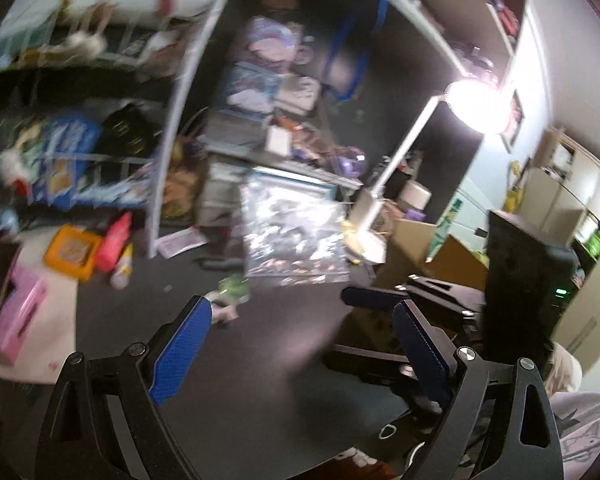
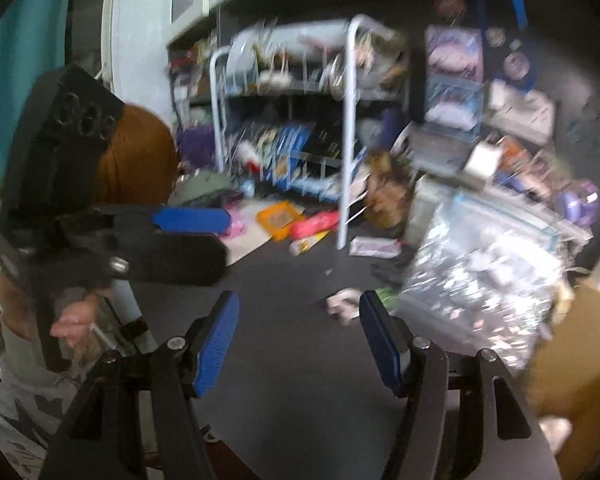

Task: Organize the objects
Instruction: 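Move the left gripper to the pink tape dispenser on the desk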

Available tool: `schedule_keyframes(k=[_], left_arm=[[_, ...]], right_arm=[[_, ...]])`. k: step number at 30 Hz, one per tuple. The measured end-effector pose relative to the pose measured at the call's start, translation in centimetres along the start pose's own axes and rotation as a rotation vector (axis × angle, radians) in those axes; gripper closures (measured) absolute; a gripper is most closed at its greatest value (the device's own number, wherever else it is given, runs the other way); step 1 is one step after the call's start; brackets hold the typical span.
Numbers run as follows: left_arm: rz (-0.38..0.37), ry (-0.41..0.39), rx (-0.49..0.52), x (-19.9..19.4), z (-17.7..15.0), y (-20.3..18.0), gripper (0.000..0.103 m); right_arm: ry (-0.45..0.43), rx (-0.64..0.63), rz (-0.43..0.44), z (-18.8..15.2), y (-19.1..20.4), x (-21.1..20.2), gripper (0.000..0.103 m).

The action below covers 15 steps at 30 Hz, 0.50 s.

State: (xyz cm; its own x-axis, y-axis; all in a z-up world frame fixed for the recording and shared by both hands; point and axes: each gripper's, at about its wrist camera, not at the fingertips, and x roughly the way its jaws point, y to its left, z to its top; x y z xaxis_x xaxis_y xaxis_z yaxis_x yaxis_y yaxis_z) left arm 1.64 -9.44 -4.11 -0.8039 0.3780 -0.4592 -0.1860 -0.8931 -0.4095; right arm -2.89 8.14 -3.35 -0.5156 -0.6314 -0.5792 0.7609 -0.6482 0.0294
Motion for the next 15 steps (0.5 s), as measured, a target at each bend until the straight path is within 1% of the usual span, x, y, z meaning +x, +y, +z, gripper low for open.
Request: schedule_keyframes(k=[3, 10, 15], left_arm=[[0.011, 0.011, -0.037, 0.0, -0.9, 1.9, 0.012], [0.045, 0.049, -0.104, 1.4, -1.9, 5.2, 0.012], [0.052, 0.075, -0.129, 2.6, -2.3, 6.7, 0.012]], right_arm=[[0.067, 0.04, 0.029, -0.2, -0.5, 3.9, 0.044], [0.19, 0.096, -0.016, -1.3, -3.0, 11.4, 0.044], [0.24, 0.124, -0.039, -1.6, -4.7, 14.8, 0.044]])
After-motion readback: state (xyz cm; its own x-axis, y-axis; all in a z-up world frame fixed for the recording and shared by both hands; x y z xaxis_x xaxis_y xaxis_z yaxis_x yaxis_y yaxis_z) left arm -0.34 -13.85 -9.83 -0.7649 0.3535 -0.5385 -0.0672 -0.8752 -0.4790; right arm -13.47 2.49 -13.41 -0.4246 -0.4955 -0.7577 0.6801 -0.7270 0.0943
